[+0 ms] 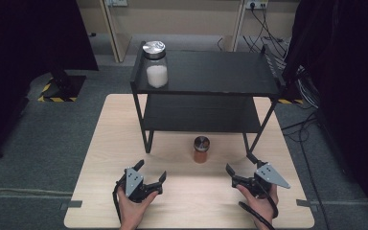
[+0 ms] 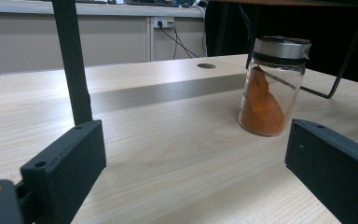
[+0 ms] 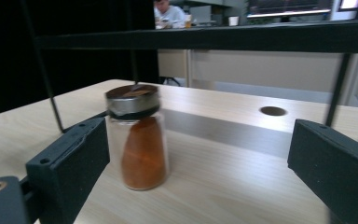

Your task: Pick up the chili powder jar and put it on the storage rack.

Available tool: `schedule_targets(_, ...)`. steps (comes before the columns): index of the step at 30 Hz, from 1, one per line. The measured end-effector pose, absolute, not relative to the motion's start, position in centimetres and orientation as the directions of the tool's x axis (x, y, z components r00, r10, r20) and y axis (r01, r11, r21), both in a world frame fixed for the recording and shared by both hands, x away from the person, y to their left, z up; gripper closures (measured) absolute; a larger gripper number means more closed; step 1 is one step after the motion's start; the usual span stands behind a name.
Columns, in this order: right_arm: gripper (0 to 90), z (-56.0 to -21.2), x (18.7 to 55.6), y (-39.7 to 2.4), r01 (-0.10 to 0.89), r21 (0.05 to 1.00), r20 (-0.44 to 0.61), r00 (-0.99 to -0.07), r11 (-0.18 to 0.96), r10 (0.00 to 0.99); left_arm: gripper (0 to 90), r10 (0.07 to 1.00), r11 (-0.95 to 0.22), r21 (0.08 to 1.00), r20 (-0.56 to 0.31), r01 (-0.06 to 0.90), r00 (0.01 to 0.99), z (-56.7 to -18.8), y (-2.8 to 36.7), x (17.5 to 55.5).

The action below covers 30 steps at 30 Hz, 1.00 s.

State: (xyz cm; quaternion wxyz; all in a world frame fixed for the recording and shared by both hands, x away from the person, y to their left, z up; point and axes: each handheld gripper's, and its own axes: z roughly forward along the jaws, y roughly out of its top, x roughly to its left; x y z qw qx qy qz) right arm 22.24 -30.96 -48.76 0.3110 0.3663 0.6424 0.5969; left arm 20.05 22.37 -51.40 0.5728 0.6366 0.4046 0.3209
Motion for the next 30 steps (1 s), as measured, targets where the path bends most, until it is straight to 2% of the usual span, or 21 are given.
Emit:
schedule_targets(20, 5.7, -49.1, 27.3, -26.0, 0.144, 0.987, 0.034, -0.631, 0.074, 0.775, 4.0, 0.883, -0.014, 0.989, -0.058, 0.149, 0.465, -51.4, 22.3, 20.0)
schedule_targets(30, 6.2, -49.4, 29.7, -24.1, 0.186, 0.977, 0.039, -0.636, 0.104, 0.771, 4.0, 0.883, -0.007, 0.989, -0.064, 0.15, 0.465, -51.4, 22.4, 20.0)
